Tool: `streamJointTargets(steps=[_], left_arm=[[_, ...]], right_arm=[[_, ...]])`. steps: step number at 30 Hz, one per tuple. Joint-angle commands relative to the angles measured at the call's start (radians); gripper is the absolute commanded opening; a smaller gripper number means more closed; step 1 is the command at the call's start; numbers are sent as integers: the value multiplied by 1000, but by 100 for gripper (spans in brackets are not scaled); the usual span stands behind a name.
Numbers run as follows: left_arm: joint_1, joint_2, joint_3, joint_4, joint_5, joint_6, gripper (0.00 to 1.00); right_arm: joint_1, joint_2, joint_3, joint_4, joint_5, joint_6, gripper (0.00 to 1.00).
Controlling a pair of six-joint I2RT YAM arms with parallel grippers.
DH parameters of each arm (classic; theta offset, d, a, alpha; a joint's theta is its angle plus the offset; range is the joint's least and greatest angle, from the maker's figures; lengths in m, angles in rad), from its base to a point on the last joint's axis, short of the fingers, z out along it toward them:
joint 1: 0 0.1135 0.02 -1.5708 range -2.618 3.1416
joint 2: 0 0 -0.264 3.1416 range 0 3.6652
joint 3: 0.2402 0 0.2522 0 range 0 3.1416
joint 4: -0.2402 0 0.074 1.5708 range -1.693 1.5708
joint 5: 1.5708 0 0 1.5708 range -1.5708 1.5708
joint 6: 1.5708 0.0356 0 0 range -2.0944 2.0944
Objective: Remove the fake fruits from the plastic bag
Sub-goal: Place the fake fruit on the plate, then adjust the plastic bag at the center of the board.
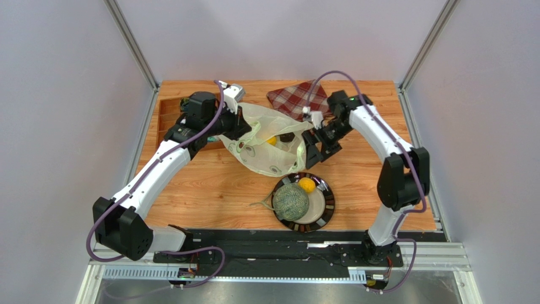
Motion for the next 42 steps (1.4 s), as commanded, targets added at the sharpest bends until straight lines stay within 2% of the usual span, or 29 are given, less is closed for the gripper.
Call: streamJointTargets(steps=[1,4,7,8,12,14,17,20,27,31,36,40,41,42], left_arm=[[7,-7,18,29,31,-4,0],[7,-9,10,37,44,-25,0],[7,-21,0,43,60,-45,0],[7,-22,-2,38,61,-48,0],[7,-22,13,27,72,-55,0],[7,-18,32,26,75,-51,0],[7,-4,56,23,69,-48,0],[7,16,78,21,66,-42,0],[5,136,187,6,78,-59,0],[5,178,256,-12,84,-41,0],[4,217,325,-26,103,-25,0],[-19,229,349,-13,115,-22,0],[-25,228,348,-11,118,-24,0],[-40,226,342,-9,133,-27,0]], right_arm=[[-125,-188,156,-179,-18,-75,96],[-150,-230,252,-68,78,-26,87],[-124,-270,277,173,89,22,81],[-104,-253,289,197,100,16,79],[31,-132,374,197,146,-91,58],[55,-83,397,184,152,-135,54],[86,12,420,170,181,-227,43],[91,99,458,157,189,-288,38],[94,219,527,92,163,-391,36],[95,288,535,101,236,-452,33],[77,371,510,133,408,-451,23],[10,276,350,120,454,-396,22],[-22,240,219,140,473,-393,22],[-39,156,155,174,486,-394,22]])
